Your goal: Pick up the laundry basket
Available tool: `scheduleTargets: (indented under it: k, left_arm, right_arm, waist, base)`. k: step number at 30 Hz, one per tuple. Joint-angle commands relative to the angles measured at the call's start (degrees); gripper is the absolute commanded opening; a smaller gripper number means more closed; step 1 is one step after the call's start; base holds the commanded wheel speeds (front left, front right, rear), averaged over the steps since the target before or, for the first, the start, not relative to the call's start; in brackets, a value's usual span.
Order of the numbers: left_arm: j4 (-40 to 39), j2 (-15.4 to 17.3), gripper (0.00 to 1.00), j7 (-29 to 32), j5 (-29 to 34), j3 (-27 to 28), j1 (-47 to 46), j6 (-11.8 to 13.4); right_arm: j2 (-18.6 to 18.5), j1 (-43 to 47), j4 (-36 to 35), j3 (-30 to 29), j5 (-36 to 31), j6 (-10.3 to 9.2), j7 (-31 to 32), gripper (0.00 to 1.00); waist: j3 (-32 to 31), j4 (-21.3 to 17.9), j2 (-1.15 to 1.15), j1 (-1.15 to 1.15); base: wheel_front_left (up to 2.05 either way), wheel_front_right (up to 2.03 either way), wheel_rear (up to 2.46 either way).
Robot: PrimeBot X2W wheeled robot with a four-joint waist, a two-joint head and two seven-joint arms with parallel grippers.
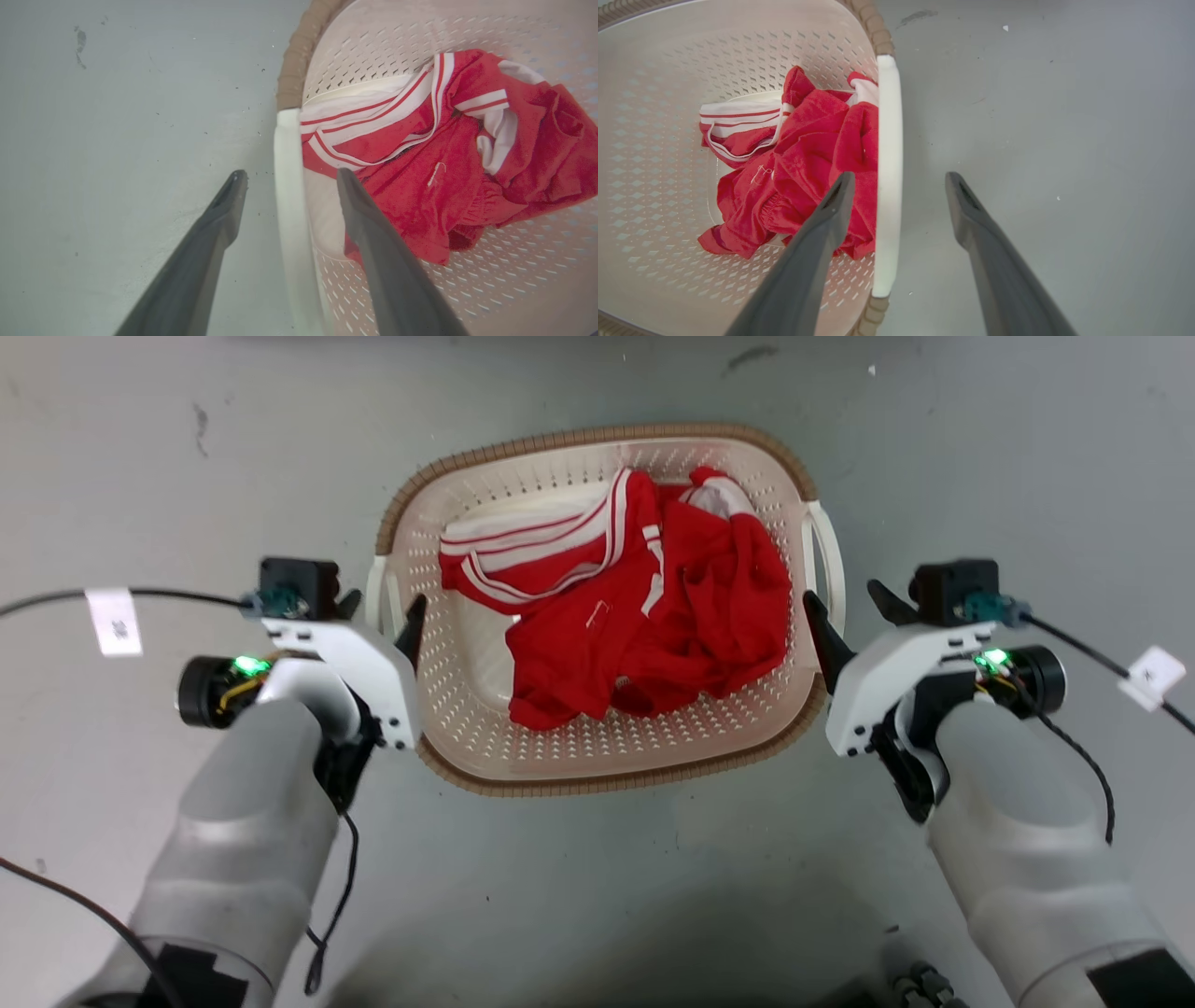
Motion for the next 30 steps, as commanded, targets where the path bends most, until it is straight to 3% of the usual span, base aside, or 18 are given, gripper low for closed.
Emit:
scheduleTargets:
  k: [1, 15, 16, 17, 18, 30]
  left_arm:
    - [0.29, 1.08, 1.00, 1.55, -1.88, -1.52, -2.06, -0.10]
    - [1.71, 4.82, 1.00, 9.89, -12.82, -9.20, -6.73, -0.08]
    - [1.48, 4.63, 0.76, 10.40, -13.58, -9.80, -6.74, -0.04]
    - [1.17, 4.69, 0.00, 10.58, -14.36, -10.25, -6.87, -0.04]
    - [0.89, 4.74, 0.00, 10.98, -15.05, -10.88, -6.93, -0.04]
    - [-0.33, 4.60, 0.00, 12.80, -22.73, -17.95, -4.87, -0.18]
  right_arm:
    - [0.05, -2.91, 1.96, 2.30, 2.16, -0.04, 0.84, 1.00]
    - [0.05, -10.93, 7.26, 15.00, 13.71, -0.04, 7.00, 1.00]
    - [0.05, -11.15, 7.54, 15.59, 14.65, -0.04, 7.61, 0.54]
    - [0.03, -11.51, 7.86, 16.19, 15.17, -0.04, 7.91, 0.20]
    - [0.04, -11.68, 8.01, 16.81, 15.89, -0.04, 8.34, 0.00]
    - [0.10, -10.29, 10.18, 22.57, 21.95, 0.05, 10.76, 0.00]
  waist:
    - [2.08, -0.45, 0.00, -0.01]
    - [5.50, -1.07, 0.00, -0.01]
    - [5.60, -1.06, 0.00, -0.01]
    - [5.67, -1.02, 0.00, -0.01]
    - [5.73, -0.96, 0.00, -0.01]
    - [0.96, -0.65, 0.00, -0.01]
  base:
    - [0.00, 0.00, 0.00]
    - [0.00, 0.00, 0.00]
    - [0.00, 0.00, 0.00]
    - [0.00, 0.00, 0.00]
    - [0.00, 0.00, 0.00]
    - [0.00, 0.00, 0.00]
